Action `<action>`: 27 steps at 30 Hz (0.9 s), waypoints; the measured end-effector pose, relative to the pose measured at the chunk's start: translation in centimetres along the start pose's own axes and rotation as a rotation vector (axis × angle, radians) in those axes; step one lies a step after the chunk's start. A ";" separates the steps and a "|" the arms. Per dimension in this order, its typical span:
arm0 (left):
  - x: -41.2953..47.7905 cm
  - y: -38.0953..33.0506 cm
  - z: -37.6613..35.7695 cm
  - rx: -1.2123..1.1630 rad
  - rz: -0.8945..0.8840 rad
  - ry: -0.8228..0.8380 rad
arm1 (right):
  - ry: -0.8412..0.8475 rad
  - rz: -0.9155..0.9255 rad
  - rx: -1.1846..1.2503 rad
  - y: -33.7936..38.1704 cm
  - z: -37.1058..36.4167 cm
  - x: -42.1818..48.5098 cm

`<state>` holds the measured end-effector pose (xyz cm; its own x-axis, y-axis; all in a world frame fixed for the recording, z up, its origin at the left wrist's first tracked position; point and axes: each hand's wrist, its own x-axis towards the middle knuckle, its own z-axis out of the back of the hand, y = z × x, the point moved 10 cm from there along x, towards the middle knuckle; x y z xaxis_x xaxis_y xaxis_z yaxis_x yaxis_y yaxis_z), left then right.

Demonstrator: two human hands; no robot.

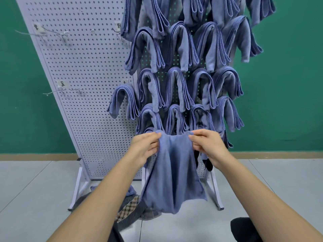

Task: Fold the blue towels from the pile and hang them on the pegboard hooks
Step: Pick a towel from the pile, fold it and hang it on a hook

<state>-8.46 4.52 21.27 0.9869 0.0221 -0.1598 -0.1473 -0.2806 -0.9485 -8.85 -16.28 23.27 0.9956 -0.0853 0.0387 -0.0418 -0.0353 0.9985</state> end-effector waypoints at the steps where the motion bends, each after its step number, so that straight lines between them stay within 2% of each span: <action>1: -0.2 0.0 -0.9 0.048 -0.023 0.018 | -0.001 0.035 -0.025 0.4 -0.6 -0.2; 8: -0.9 -0.3 -3.4 0.171 -0.136 0.017 | -0.040 0.175 -0.095 1.8 -2.5 -1.4; 15: -1.2 -1.3 -3.4 0.225 -0.224 -0.003 | 0.042 0.085 0.122 1.3 -3.3 -2.0; 19: -0.9 -1.2 -3.6 0.294 -0.221 0.010 | 0.101 0.067 0.136 1.1 -3.3 -2.3; 21: -0.8 -1.3 -3.7 0.300 -0.216 0.054 | 0.097 0.074 0.074 1.3 -2.2 -2.0; 24: -1.1 -2.3 -4.4 0.216 -0.241 0.183 | 0.055 0.091 -0.218 1.2 0.3 -0.8; 27: -1.6 -3.2 -4.8 0.085 -0.227 0.305 | 0.122 -0.014 -0.325 -0.8 1.3 0.4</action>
<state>-9.24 0.82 25.84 0.9674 -0.2154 0.1335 0.0849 -0.2208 -0.9716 -8.51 -17.63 22.40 0.9994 0.0331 0.0094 -0.0185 0.2846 0.9585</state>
